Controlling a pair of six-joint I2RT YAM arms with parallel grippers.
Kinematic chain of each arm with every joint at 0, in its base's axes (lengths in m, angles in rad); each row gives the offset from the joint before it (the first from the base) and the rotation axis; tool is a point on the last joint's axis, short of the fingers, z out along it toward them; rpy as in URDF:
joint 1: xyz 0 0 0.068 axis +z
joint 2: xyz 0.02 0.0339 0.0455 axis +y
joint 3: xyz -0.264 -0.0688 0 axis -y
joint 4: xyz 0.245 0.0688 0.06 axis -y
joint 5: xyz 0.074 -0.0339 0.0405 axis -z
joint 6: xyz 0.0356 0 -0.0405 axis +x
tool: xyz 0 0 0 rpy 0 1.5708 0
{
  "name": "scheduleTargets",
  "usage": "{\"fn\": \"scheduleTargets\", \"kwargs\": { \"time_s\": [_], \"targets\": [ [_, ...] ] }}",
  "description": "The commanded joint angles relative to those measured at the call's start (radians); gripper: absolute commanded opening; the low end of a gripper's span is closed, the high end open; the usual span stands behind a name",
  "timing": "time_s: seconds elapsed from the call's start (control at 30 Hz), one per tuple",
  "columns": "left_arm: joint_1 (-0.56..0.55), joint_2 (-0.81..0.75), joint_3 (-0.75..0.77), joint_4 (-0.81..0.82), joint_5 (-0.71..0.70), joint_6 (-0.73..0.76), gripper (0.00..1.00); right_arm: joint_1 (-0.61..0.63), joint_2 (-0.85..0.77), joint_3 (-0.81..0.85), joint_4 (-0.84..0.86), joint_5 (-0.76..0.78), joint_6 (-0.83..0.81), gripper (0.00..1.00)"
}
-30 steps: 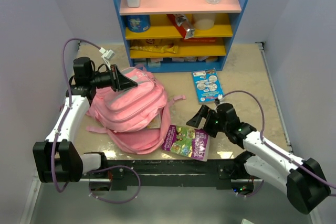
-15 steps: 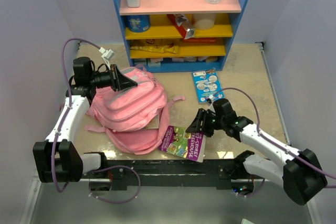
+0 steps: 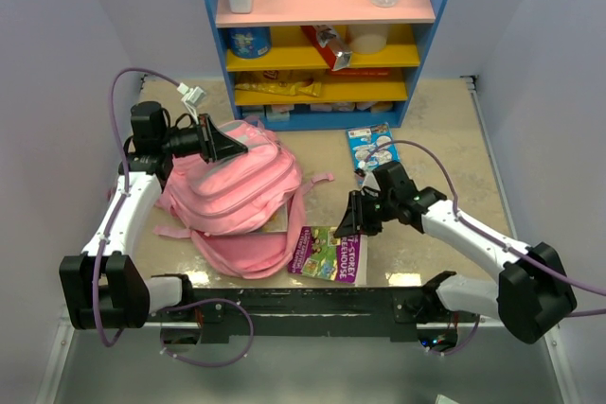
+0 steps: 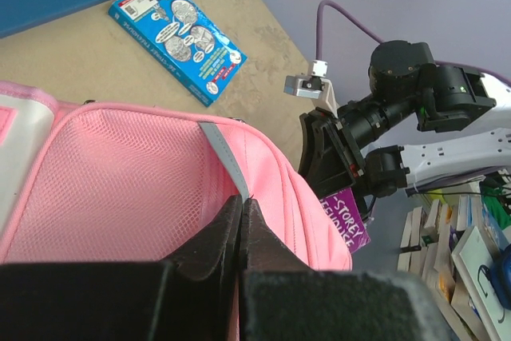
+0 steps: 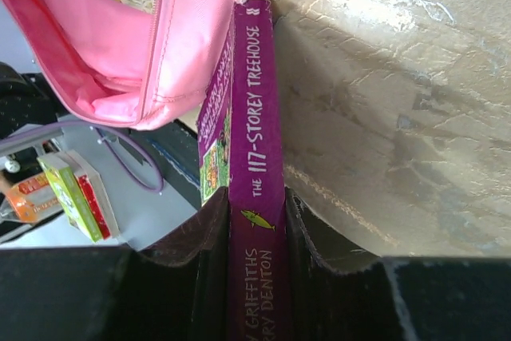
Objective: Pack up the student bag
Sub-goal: Pick up the book from the center of the board, then place the book in the student bag.
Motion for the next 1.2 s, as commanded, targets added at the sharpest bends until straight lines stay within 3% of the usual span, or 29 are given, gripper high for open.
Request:
{"fn": "scheduleTargets", "kwargs": {
  "time_s": [0.0,0.23,0.37,0.63,0.7,0.83,0.93,1.17],
  "targets": [
    [0.003,-0.030,0.051,0.155,0.038,-0.045,0.00,0.005,0.005,0.075,-0.037,-0.085,-0.064,0.00],
    [0.003,-0.030,0.062,0.129,0.035,-0.020,0.00,0.005,-0.038,0.167,0.047,-0.219,0.055,0.00],
    [0.004,-0.041,0.060,0.132,0.027,-0.020,0.00,0.000,-0.084,0.149,0.315,-0.303,0.257,0.00],
    [0.004,-0.042,0.069,0.119,0.025,-0.005,0.00,-0.013,-0.080,0.156,0.553,-0.375,0.465,0.00],
    [0.004,-0.048,0.069,0.126,0.024,-0.013,0.00,-0.013,-0.042,0.140,0.553,-0.351,0.462,0.00],
    [0.003,-0.053,0.083,0.132,0.033,-0.028,0.00,-0.012,0.049,0.011,0.859,-0.325,0.597,0.00],
    [0.004,-0.053,0.101,0.120,0.039,-0.031,0.00,-0.001,0.142,-0.011,0.956,-0.276,0.609,0.00],
    [0.003,-0.058,0.129,0.099,0.050,-0.033,0.00,0.112,0.320,0.107,0.972,0.009,0.540,0.00]
  ]
}}
